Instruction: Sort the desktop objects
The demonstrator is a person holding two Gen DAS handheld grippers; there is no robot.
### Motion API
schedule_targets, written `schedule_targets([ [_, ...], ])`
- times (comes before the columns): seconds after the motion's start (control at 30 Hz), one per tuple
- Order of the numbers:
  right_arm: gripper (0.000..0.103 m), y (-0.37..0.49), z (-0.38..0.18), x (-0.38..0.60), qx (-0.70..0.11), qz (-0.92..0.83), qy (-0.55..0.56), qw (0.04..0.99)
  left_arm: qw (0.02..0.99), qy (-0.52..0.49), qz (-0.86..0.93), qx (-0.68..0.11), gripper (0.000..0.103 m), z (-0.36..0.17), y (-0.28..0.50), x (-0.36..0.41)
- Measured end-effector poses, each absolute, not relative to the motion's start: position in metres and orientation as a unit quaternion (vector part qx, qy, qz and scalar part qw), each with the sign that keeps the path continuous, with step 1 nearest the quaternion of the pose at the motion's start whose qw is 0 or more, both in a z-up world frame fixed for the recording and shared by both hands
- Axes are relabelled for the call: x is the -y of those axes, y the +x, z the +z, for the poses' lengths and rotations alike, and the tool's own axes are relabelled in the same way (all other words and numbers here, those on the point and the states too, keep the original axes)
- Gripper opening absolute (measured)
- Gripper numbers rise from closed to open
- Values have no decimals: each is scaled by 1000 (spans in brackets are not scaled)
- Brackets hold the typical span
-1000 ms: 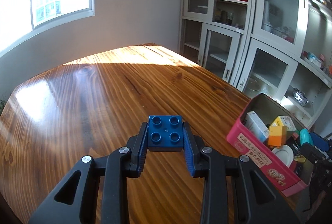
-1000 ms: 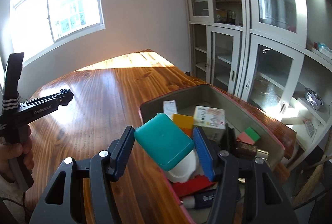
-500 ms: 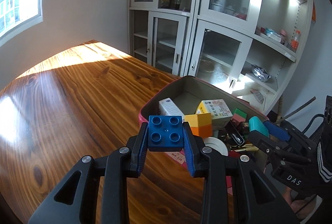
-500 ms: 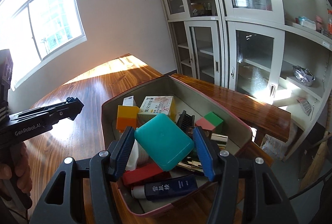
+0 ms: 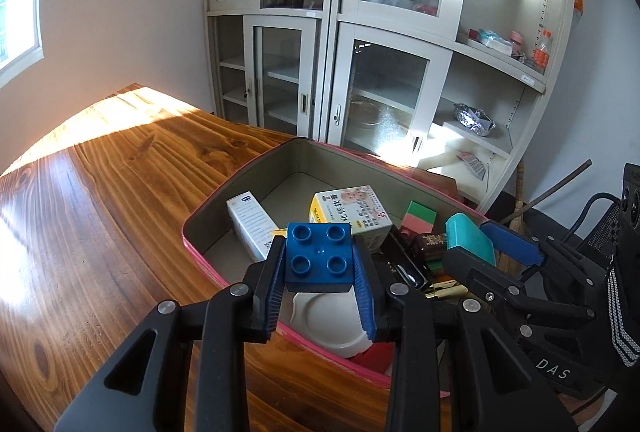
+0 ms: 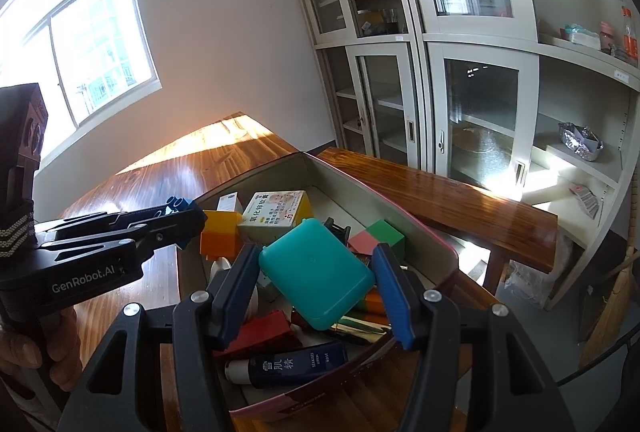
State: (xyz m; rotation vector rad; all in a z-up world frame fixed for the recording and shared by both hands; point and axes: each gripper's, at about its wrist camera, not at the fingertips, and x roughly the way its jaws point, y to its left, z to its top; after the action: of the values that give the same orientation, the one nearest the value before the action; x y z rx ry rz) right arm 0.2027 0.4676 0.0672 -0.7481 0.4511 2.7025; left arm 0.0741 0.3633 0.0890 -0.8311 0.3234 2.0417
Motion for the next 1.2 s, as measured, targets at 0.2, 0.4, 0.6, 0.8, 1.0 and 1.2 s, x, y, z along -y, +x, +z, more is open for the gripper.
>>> schedule_targets([
  [0.2,63,204,70,-471,-157,941,-255,159,452,-343,813,-131,37,89,75,-374],
  [0.4,80,206,71,-471,-163,940,-254,160,430,-319,835,-125,63,93,74,-364],
  [0.6,83,216,76,-474,-176,938,-249,165,403,-295,857,-127,63,104,74,-349],
  [0.8,93,233,79,-479,-197,932,-250,174,375,-263,880,-125,82,115,84,-329],
  [1.0,102,253,95,-469,-175,935,-240,194,342,-220,905,-125,85,133,102,-309],
  [1.2,102,272,118,-451,-152,941,-219,208,307,-191,921,-143,86,143,127,-293],
])
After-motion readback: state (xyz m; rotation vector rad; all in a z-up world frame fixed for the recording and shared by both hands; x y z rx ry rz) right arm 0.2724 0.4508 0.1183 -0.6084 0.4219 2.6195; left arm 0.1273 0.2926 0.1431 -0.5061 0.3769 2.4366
